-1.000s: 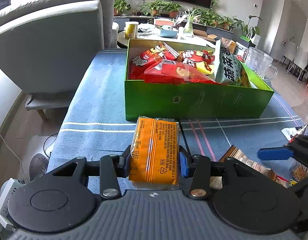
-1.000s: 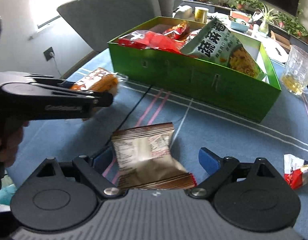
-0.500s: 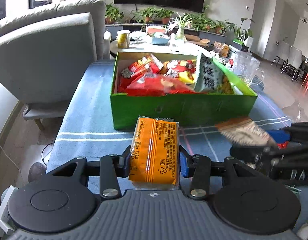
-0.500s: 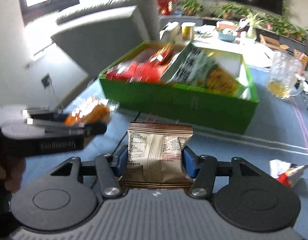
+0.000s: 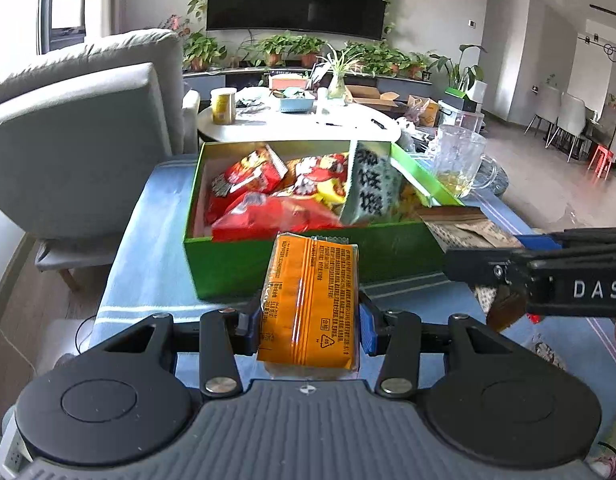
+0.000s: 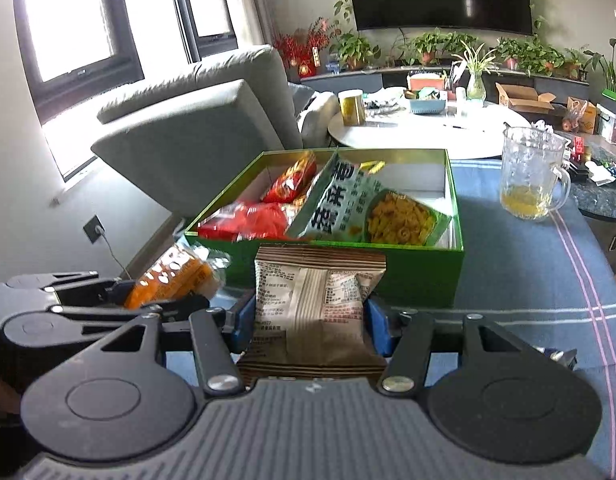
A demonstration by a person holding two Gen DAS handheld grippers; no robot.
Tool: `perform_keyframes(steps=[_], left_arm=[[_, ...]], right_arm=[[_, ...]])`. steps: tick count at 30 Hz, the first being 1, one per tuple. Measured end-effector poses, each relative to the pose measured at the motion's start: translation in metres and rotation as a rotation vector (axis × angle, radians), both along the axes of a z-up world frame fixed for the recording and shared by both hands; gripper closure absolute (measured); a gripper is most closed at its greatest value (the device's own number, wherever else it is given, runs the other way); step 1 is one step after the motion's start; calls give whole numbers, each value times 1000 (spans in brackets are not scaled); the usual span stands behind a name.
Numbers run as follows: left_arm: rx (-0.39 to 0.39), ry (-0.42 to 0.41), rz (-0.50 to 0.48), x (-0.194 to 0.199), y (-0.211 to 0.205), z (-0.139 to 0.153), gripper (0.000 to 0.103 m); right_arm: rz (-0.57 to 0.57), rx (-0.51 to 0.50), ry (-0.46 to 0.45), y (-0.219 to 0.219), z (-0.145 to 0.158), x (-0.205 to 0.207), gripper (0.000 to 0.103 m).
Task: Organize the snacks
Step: 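Lift the orange package with the left tool while the right tool carries the biscuit over the box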
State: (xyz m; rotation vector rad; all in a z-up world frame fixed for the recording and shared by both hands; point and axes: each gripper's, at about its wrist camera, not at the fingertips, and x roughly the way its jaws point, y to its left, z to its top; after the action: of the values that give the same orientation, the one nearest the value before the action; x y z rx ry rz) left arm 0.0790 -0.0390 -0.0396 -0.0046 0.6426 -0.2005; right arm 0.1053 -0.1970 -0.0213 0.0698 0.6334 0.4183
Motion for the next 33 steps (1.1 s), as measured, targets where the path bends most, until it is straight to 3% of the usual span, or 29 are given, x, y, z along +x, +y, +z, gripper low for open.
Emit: perform_keyframes(steps=[13, 33], left_arm=[[23, -52, -21, 17, -21, 24, 61], [81, -75, -24, 49, -41, 37, 61]], right_arm=[[-7, 79, -64, -22, 19, 17, 37], [-22, 152, -44, -44, 15, 42, 37]])
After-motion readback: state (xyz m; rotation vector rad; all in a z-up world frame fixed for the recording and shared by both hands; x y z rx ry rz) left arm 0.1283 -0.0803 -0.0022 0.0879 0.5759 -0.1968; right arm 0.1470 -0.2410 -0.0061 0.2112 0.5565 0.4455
